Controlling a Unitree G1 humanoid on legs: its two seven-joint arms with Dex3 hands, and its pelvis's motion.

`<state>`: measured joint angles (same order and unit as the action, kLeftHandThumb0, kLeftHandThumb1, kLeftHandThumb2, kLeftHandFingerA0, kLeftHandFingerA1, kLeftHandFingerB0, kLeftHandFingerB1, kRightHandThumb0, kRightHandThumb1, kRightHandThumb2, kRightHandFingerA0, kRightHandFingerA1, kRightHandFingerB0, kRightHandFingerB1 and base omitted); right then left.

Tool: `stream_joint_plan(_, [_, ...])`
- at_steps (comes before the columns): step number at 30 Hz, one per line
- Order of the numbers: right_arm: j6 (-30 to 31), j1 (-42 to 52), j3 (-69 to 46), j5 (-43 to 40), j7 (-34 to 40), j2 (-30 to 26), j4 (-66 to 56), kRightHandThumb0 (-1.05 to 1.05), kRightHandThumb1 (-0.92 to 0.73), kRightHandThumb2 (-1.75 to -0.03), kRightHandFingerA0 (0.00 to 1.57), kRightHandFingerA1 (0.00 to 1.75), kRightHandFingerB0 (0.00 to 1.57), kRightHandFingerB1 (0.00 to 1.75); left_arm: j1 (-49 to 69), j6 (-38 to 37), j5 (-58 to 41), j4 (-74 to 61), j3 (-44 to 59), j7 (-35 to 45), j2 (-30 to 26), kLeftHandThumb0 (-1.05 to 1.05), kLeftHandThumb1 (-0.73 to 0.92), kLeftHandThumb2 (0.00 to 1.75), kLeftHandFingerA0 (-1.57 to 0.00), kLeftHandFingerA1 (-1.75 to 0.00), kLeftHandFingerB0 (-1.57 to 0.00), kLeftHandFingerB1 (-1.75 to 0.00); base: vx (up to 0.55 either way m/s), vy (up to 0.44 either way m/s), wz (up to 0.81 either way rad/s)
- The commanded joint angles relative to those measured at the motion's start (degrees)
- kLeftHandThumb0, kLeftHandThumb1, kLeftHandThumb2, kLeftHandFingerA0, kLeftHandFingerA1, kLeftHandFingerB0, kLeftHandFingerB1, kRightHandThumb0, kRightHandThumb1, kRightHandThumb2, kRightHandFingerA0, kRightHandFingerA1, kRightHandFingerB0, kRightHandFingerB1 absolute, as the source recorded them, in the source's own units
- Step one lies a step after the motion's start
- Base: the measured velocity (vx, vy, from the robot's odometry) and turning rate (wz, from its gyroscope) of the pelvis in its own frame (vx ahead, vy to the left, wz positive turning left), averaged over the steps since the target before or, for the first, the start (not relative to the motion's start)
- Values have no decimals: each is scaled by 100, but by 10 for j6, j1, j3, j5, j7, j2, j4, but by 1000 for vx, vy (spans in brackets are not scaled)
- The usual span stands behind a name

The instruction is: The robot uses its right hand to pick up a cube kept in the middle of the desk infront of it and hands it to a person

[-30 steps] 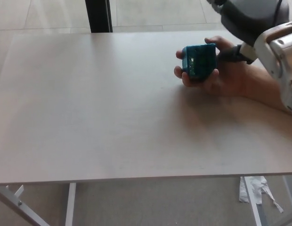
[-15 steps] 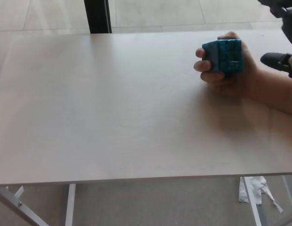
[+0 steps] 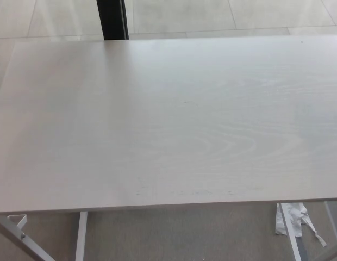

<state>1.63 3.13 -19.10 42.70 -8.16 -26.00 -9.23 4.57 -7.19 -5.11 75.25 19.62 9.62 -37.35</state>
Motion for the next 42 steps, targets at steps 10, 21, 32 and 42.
stream_joint_plan(10, [-376,117,-506,-400,336,37,452,-59,-61,-67,86,138,75,79,32,-15,4,6,4,-3,-20,-74,80,64,-65,-57,-56,-40,0,0,0])
stream_joint_plan(21, [-115,-54,-527,-415,322,-15,581,-47,-71,-65,76,157,54,89,34,-12,0,6,7,-6,-14,-73,79,64,-67,-56,-58,-40,0,0,0])
stream_joint_plan(32, [-97,-48,-568,-471,215,13,715,-40,-66,-61,60,131,52,74,31,-8,9,2,-3,-4,-20,-72,80,64,-63,-60,-60,-42,0,0,0])
stream_joint_plan(42, [-55,-28,-517,-440,98,2,742,-48,-66,-60,58,72,32,36,25,-3,13,6,-6,-11,-17,-72,81,64,-63,-60,-60,-42,0,0,0])
